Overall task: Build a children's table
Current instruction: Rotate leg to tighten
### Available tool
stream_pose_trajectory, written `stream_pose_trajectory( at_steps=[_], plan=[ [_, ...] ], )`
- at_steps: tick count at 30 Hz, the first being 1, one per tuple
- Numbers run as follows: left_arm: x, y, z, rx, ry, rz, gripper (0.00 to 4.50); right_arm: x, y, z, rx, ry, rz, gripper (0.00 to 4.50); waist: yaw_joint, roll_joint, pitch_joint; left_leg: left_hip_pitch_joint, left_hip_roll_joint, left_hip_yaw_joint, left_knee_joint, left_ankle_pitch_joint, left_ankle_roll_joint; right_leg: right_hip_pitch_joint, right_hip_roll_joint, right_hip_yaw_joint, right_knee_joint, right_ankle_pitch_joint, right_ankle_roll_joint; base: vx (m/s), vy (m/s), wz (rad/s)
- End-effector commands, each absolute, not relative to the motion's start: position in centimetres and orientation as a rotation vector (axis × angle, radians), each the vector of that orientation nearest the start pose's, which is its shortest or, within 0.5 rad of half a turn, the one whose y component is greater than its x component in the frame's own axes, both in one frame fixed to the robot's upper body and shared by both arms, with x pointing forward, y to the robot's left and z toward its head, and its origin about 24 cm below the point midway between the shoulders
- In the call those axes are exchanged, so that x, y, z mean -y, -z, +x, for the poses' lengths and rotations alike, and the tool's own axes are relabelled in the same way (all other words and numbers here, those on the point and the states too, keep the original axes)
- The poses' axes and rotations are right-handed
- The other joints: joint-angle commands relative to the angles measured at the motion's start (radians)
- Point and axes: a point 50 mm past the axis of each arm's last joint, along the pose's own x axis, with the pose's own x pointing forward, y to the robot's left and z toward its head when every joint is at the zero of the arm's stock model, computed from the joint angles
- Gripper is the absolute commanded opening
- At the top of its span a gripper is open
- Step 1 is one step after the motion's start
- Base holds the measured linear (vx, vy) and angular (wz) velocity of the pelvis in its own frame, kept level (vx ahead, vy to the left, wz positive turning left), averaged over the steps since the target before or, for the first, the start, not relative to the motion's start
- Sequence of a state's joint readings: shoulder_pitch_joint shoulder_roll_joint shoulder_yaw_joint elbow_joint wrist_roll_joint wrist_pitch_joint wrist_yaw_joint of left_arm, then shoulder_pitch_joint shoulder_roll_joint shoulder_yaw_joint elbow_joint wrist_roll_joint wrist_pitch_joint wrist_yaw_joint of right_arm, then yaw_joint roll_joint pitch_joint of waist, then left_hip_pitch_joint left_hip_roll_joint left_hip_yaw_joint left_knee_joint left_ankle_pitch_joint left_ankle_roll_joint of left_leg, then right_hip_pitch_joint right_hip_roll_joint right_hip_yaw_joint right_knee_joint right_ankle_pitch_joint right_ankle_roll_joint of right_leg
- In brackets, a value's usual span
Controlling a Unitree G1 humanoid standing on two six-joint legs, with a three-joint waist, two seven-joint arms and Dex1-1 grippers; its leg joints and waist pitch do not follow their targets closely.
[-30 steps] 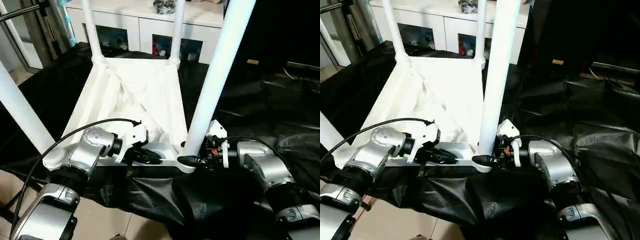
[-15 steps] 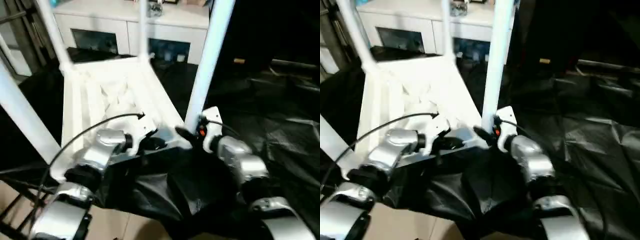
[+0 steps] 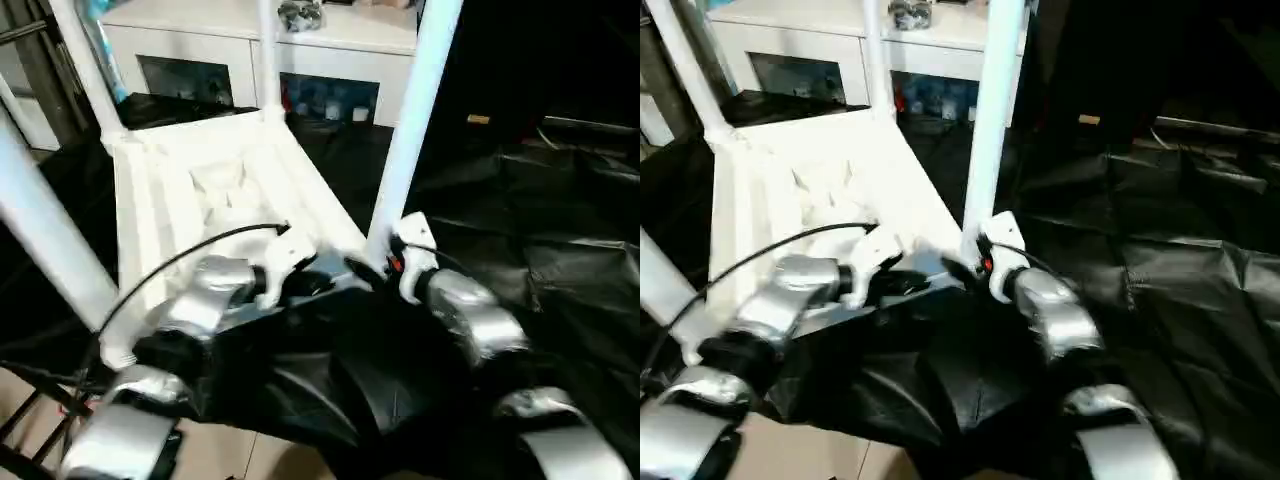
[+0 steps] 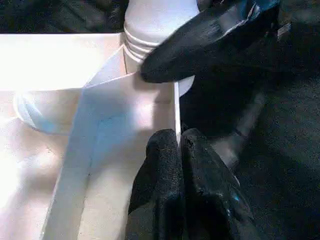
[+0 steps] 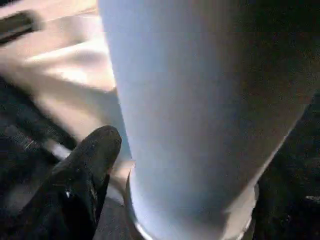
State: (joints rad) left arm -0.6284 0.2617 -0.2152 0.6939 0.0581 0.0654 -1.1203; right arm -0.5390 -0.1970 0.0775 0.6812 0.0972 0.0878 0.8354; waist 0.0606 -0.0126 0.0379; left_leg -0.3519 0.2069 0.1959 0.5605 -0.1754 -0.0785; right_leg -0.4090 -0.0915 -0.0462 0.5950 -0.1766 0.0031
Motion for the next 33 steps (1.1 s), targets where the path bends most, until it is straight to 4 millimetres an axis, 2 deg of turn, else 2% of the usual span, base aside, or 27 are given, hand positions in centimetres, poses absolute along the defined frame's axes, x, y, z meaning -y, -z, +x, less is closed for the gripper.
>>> stream_pose_trajectory(
  at_steps=[1,3,5,7,9,10,12,19,23,25,26,27,28,29,31,33],
  plan=[
    [-10.0,-4.3,31.6,-0.394,1.387,0.333,0.0,10.8,-3.8,31.5,-0.291,-1.121,-0.029,3.81,0.008,-0.003,-0.059,-0.002,0.02,-0.001,-0.048,-0.17,0.085,0.056,-0.031,0.028,-0.049,-0.034,-0.263,0.0,0.0,0.0],
    [-10.4,-4.4,31.8,-0.404,1.392,0.348,0.0,11.3,-3.9,30.9,-0.301,-1.191,-0.036,3.81,0.014,-0.003,-0.059,0.0,0.022,0.0,-0.046,-0.166,0.1,0.055,-0.033,0.027,-0.048,-0.023,-0.277,0.0,0.0,0.0],
    [-11.0,-4.4,32.0,-0.415,1.392,0.37,0.0,11.7,-4.0,30.3,-0.318,-1.26,-0.038,3.81,0.022,-0.003,-0.057,0.001,0.023,0.0,-0.046,-0.178,0.098,0.054,-0.036,0.027,-0.05,-0.054,-0.275,0.0,0.0,0.0],
    [-11.6,-4.5,32.1,-0.427,1.392,0.386,0.0,12.1,-4.2,29.8,-0.335,-1.32,-0.04,3.81,0.032,-0.004,-0.053,0.005,0.025,0.001,-0.05,-0.214,0.081,0.05,-0.039,0.029,-0.059,-0.127,-0.26,0.0,0.0,0.0],
    [-12.0,-4.6,32.2,-0.436,1.398,0.396,0.0,12.3,-4.2,29.5,-0.358,-1.361,-0.034,3.81,0.034,-0.004,-0.053,0.006,0.026,-0.001,-0.053,-0.234,0.063,0.05,-0.041,0.03,-0.061,-0.171,-0.247,0.0,0.0,0.0],
    [-12.2,-4.6,32.3,-0.441,1.4,0.402,0.0,12.3,-4.2,29.3,-0.374,-1.383,-0.032,3.54,0.034,-0.005,-0.051,0.005,0.025,-0.002,-0.054,-0.244,0.053,0.049,-0.041,0.03,-0.063,-0.192,-0.241,0.0,0.0,0.0],
    [-12.3,-4.7,32.4,-0.444,1.401,0.406,0.0,12.4,-4.1,29.1,-0.385,-1.398,-0.034,3.47,0.035,-0.005,-0.052,0.004,0.025,-0.003,-0.055,-0.247,0.043,0.049,-0.042,0.03,-0.063,-0.208,-0.23,0.0,0.0,0.0],
    [-12.5,-4.7,32.4,-0.444,1.417,0.408,0.0,12.2,-4.2,28.8,-0.407,-1.419,-0.018,2.83,0.038,-0.006,-0.055,0.003,0.024,-0.003,-0.052,-0.213,0.044,0.051,-0.042,0.03,-0.058,-0.158,-0.238,0.0,0.0,0.0],
    [-12.3,-4.6,32.4,-0.44,1.418,0.398,0.0,12.2,-4.2,28.9,-0.405,-1.407,-0.006,2.71,0.038,-0.005,-0.055,0.002,0.024,-0.002,-0.051,-0.209,0.046,0.051,-0.042,0.029,-0.058,-0.154,-0.242,0.0,0.0,0.0],
    [-12.1,-4.6,32.5,-0.427,1.388,0.384,0.0,12.2,-4.1,29.4,-0.383,-1.337,0.001,2.67,0.037,-0.006,-0.054,0.002,0.023,-0.002,-0.052,-0.217,0.042,0.05,-0.042,0.03,-0.06,-0.171,-0.239,0.0,0.0,0.0],
    [-11.8,-4.7,32.7,-0.416,1.36,0.369,0.0,12.1,-3.9,30.2,-0.371,-1.232,0.0,2.67,0.037,-0.007,-0.054,0.002,0.024,-0.002,-0.053,-0.222,0.037,0.049,-0.044,0.03,-0.06,-0.184,-0.235,0.0,0.0,0.0],
    [-11.8,-4.7,32.7,-0.416,1.36,0.369,0.0,12.1,-3.9,30.2,-0.371,-1.232,0.0,2.67,0.037,-0.007,-0.054,0.002,0.024,-0.002,-0.053,-0.222,0.037,0.049,-0.044,0.03,-0.06,-0.184,-0.235,0.0,0.0,0.0],
    [-11.5,-4.8,32.9,-0.408,1.332,0.353,0.0,12.1,-3.5,31.1,-0.37,-1.108,-0.01,2.66,0.031,-0.006,-0.049,0.004,0.023,-0.005,-0.058,-0.269,0.019,0.045,-0.045,0.029,-0.069,-0.267,-0.219,0.0,0.0,0.0],
    [-11.4,-4.8,33.0,-0.406,1.323,0.35,0.0,12.1,-3.3,31.3,-0.374,-1.072,-0.013,2.65,0.027,-0.007,-0.047,0.005,0.022,-0.006,-0.059,-0.286,0.012,0.043,-0.045,0.03,-0.071,-0.298,-0.212,0.0,0.0,0.0],
    [-11.0,-4.8,33.2,-0.399,1.288,0.347,0.0,11.8,-2.8,32.1,-0.391,-0.948,-0.016,2.64,0.013,-0.006,-0.047,0.002,0.019,-0.017,-0.066,-0.313,-0.016,0.045,-0.049,0.027,-0.079,-0.402,-0.171,0.0,0.0,0.0],
    [-10.4,-4.7,33.3,-0.395,1.251,0.343,0.0,11.3,-2.4,32.6,-0.408,-0.86,-0.005,2.63,0.004,-0.005,-0.047,0.007,0.019,-0.015,-0.066,-0.32,-0.02,0.039,-0.047,0.031,-0.082,-0.39,-0.17,0.0,0.0,0.0]
  ],
)
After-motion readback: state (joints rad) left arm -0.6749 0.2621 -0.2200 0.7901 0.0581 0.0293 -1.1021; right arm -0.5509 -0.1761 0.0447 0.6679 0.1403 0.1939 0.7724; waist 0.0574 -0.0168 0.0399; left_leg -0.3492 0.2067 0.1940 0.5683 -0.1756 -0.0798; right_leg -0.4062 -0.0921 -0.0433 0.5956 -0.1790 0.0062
